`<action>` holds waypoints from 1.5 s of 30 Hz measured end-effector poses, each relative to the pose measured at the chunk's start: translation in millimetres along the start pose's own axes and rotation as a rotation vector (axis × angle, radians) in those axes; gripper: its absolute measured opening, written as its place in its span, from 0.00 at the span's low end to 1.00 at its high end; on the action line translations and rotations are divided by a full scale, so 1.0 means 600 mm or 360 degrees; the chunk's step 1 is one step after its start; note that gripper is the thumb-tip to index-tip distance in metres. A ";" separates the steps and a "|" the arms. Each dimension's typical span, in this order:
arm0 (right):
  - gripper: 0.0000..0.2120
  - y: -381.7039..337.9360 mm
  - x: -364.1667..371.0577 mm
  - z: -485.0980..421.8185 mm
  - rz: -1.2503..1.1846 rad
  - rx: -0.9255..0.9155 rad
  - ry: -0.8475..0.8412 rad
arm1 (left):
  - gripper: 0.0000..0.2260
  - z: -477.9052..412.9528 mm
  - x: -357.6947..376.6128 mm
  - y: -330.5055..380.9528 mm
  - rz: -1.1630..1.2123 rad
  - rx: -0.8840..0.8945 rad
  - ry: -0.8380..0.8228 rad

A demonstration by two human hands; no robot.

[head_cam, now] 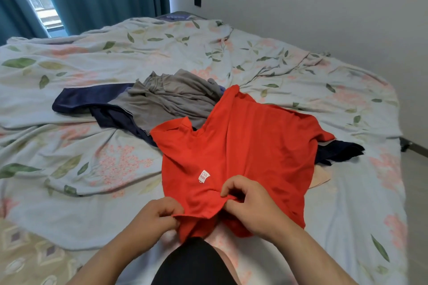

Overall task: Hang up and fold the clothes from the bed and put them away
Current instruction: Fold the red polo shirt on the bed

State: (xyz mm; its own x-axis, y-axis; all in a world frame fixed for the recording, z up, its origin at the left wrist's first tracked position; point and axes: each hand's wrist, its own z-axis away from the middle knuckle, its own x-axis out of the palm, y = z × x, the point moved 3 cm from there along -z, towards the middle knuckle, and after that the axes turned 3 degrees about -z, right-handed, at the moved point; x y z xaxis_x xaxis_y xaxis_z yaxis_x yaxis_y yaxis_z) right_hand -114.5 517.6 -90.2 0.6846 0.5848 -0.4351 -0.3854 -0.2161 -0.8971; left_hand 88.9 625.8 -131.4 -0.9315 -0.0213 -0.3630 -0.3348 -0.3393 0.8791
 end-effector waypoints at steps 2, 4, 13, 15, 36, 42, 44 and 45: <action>0.15 0.011 -0.005 0.011 0.0130 -0.0019 -0.0002 | 0.08 -0.005 0.002 0.000 0.0201 -0.0077 -0.0001; 0.16 0.031 -0.010 0.021 0.0283 -0.0017 0.0003 | 0.10 -0.017 0.003 -0.004 0.0163 -0.0081 0.0096; 0.13 0.093 -0.028 0.047 -0.0211 0.0287 0.0270 | 0.24 -0.046 0.043 -0.024 -0.0833 0.0179 -0.0336; 0.13 0.090 -0.032 0.051 -0.0351 0.0334 0.0290 | 0.25 -0.048 0.042 -0.028 -0.1109 0.0378 -0.0198; 0.14 0.020 -0.151 0.074 -0.0898 0.0369 0.0361 | 0.08 -0.148 -0.027 0.135 0.0619 -0.0052 0.0623; 0.13 -0.043 -0.154 0.085 -0.1698 0.0282 0.0378 | 0.09 -0.110 -0.006 0.163 0.0172 0.0121 0.1076; 0.16 -0.066 -0.167 0.090 -0.1901 0.0225 0.0408 | 0.12 -0.084 0.033 0.150 0.0129 0.0010 0.0777; 0.19 -0.076 -0.175 0.093 -0.1960 0.0208 0.0409 | 0.13 -0.070 0.054 0.146 0.0076 -0.0059 0.0512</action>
State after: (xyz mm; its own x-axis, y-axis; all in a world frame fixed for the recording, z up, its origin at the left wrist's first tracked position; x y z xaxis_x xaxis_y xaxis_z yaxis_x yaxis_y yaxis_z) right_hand -203.2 510.0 0.6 0.7270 0.1719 0.6648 0.5429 0.4490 -0.7097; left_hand 35.2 555.8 -79.1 -0.8516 -0.3319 -0.4057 -0.2809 -0.3645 0.8878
